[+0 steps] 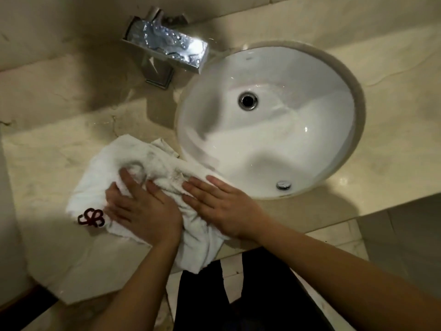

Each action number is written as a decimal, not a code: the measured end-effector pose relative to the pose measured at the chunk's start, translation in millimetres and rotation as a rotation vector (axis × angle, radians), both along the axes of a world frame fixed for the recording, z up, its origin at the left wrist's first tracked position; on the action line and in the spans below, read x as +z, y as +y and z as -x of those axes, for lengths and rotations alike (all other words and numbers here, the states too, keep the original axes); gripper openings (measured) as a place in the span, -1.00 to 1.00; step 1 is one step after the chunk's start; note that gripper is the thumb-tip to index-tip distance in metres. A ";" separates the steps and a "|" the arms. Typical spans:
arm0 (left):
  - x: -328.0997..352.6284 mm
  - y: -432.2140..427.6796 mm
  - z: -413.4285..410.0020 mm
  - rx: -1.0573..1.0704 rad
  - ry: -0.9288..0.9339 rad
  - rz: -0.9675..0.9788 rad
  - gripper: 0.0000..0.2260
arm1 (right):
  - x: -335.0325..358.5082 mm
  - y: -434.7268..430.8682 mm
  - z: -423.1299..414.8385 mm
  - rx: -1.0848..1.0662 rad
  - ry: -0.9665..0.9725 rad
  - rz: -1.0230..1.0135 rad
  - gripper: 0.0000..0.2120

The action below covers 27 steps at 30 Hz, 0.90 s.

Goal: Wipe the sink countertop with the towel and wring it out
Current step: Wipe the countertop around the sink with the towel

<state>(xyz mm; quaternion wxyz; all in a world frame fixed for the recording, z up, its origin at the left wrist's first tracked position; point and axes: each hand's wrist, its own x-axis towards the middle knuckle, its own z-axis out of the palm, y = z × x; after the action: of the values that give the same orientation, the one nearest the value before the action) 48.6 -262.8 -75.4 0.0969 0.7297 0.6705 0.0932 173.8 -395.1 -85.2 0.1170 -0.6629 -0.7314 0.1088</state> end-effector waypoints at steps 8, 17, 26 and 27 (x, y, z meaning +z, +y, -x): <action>30.5 54.6 50.2 -0.399 -0.037 0.038 -0.56 | 41.4 8.9 93.8 -0.646 0.022 0.188 -0.40; 12.8 52.4 64.8 -0.694 0.158 0.027 -0.36 | 23.6 1.0 134.0 -0.908 0.016 0.189 -0.37; 28.4 -30.1 47.5 -0.852 0.161 0.207 -0.18 | 17.6 -105.5 56.9 -0.759 -0.141 0.189 -0.45; 29.5 -31.2 46.4 -0.943 0.160 0.200 -0.16 | 20.0 -120.6 44.0 -0.762 -0.147 0.229 -0.45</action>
<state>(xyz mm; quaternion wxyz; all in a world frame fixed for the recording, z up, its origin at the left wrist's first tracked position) 2.2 -294.0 -45.9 0.1463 0.9459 0.2778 -0.0822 129.8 -515.7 -65.2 0.0218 -0.9014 -0.4229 0.0905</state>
